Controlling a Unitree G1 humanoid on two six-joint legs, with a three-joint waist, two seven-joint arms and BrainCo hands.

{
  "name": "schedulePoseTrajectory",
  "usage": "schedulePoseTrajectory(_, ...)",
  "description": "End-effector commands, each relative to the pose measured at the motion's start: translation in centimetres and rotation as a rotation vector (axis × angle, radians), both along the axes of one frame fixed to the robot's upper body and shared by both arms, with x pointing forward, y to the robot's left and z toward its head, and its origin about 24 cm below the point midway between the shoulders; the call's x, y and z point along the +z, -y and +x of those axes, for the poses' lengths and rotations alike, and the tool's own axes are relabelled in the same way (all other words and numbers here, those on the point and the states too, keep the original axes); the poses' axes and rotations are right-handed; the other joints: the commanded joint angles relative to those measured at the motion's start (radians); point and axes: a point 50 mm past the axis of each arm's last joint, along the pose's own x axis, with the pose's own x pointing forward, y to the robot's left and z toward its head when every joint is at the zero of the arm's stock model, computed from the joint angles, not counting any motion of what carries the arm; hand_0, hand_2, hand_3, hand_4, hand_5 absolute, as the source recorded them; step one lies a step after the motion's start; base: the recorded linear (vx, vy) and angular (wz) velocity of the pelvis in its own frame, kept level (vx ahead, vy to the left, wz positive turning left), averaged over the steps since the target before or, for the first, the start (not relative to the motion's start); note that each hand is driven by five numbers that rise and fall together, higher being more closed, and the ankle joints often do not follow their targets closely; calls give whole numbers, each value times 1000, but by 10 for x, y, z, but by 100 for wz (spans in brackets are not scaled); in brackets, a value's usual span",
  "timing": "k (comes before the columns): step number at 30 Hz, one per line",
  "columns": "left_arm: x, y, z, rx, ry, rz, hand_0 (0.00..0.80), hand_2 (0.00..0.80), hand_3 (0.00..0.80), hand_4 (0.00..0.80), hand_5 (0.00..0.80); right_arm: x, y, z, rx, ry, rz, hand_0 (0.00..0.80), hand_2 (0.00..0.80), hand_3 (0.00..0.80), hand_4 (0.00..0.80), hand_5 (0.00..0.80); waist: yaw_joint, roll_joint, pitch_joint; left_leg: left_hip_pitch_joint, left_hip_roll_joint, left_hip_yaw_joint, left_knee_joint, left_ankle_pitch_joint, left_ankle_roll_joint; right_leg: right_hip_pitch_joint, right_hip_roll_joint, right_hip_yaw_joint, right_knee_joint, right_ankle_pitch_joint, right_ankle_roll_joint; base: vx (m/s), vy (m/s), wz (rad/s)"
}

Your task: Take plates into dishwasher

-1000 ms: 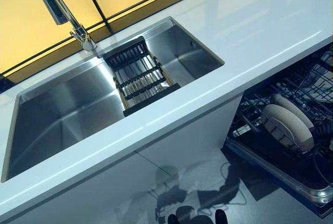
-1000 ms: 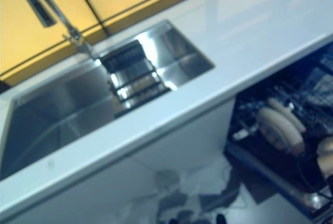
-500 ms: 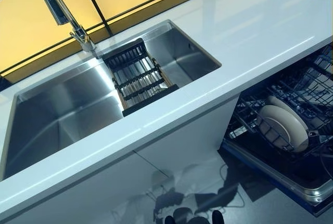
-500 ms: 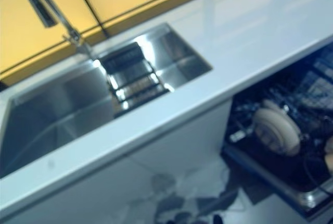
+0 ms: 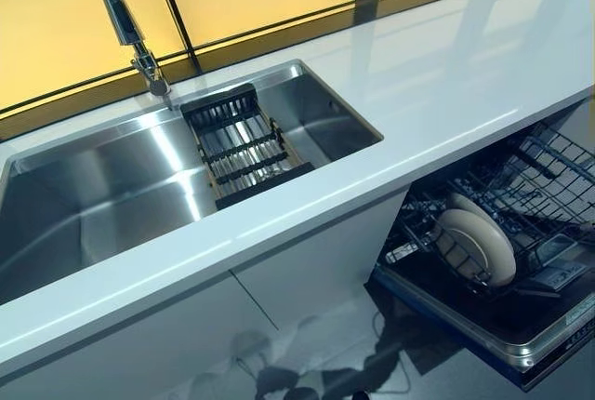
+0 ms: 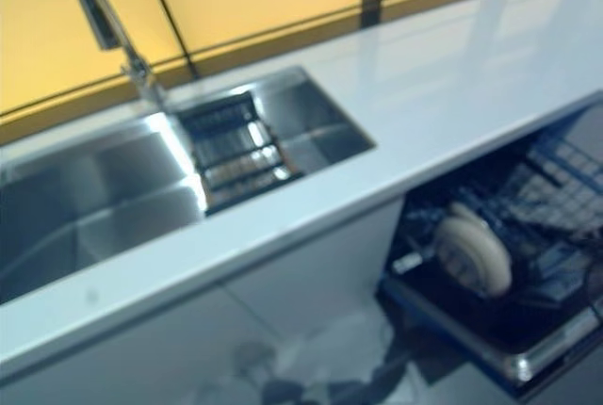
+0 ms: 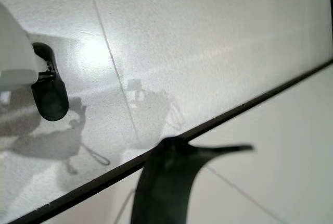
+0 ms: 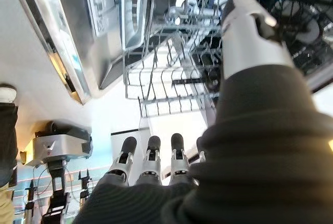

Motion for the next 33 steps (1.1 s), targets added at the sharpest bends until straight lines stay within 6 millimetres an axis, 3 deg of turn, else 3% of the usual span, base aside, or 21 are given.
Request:
schedulePoseTrajectory(1, -6, -13, -22, -10, -83, 55, 0, 0, 0, 0, 0, 25, 9, -10, -34, 28, -60, 0, 0, 0, 0, 0, 21, -95, -95, 89, -47, 15, 19, -141, 3, -6, 26, -2, 13, -28, 37, 0, 0, 0)
schedulePoseTrajectory(9, -10, -14, -32, 38, -128, 77, 0, 0, 0, 0, 0, 12, 22, -25, -98, 22, 16, 0, 0, 0, 0, 0, 16, -113, -131, 107, -46, 16, 17, -148, 7, 15, 31, 6, 6, -30, 39, -16, 38, -1)
schedulePoseTrajectory(18, -11, -34, -48, 130, -204, 179, 0, 0, 0, 0, 0, -33, 56, -80, -264, -45, 145, 0, 0, 0, 0, 0, -1, -134, -148, 113, -68, 16, 45, -171, 37, 18, 26, 32, 39, -30, 47, -93, 98, -5)
schedulePoseTrajectory(20, -9, -41, -48, 111, -224, 212, 0, 0, 0, 0, 0, -52, 62, -97, -314, -63, 177, 0, 0, 0, 0, 0, -6, -142, -138, 111, -78, 17, 60, -183, 50, -12, 17, 48, 65, -16, 61, -114, 51, -11)
schedulePoseTrajectory(22, -9, -43, -49, 102, -236, 223, 0, 0, 0, 0, 0, -57, 64, -102, -330, -66, 190, 0, 0, 0, 0, 0, -10, -145, -134, 111, -81, 18, 65, -187, 52, -20, 14, 50, 61, -3, 68, -90, 15, -12)
schedulePoseTrajectory(24, -7, -52, -53, 89, -260, 261, 0, 0, 0, 0, 0, -81, 69, -121, -369, -78, 234, 0, 0, 0, 0, 0, -20, -161, -117, 108, -91, 3, 69, -191, 54, -75, 3, 67, 7, 94, 105, -198, -31, -11)
schedulePoseTrajectory(25, -6, -54, -52, 92, -260, 269, 0, 0, 0, 0, 0, -87, 70, -125, -379, -70, 252, 0, 0, 0, 0, 0, -21, -160, -110, 110, -87, -4, 67, -191, 54, -98, 3, 77, 9, 106, 112, -266, -67, -24)
schedulePoseTrajectory(27, -3, -59, -47, 114, -257, 280, 0, 0, 0, 0, 0, -99, 70, -131, -390, -81, 276, 0, 0, 0, 0, 0, -27, -153, -92, 110, -72, -18, 56, -187, 59, -139, 7, 101, 65, 95, 116, -263, -56, -36)
schedulePoseTrajectory(28, -1, -65, -45, 144, -253, 280, 0, 0, 0, 0, 0, -115, 65, -130, -380, -73, 322, 0, 0, 0, 0, 0, -14, -143, -85, 102, -56, -9, 35, -168, 64, -131, -10, 70, 116, 64, 117, -320, -75, -38)
schedulePoseTrajectory(30, 1, -70, -44, 182, -247, 278, 0, 0, 0, 0, 0, -130, 58, -123, -359, -88, 351, 0, 0, 0, 0, 0, 5, -135, -88, 85, -44, -2, 18, -145, 66, -108, -26, 52, 137, 39, 120, -342, -127, -54)
schedulePoseTrajectory(31, 4, -74, -41, 220, -239, 274, 0, 0, 0, 0, 0, -150, 50, -122, -362, -108, 401, 0, 0, 0, 0, 0, 23, -124, -100, 58, -26, 2, 16, -130, 68, -79, -63, 58, 193, 24, 112, -275, -158, -66)
schedulePoseTrajectory(32, 4, -75, -40, 229, -236, 271, 0, 0, 0, 0, 0, -154, 49, -122, -365, -113, 416, 0, 0, 0, 0, 0, 27, -123, -105, 50, -22, 4, 18, -126, 68, -77, -69, 59, 199, 24, 109, -411, -317, -95)
schedulePoseTrajectory(33, 7, -80, -36, 245, -219, 271, 0, 0, 0, 0, 0, -179, 43, -131, -403, -140, 482, 0, 0, 0, 0, 0, 48, -120, -125, -11, 2, 1, 60, -123, 71, -32, -120, 80, 243, 25, 98, -387, -348, -68)
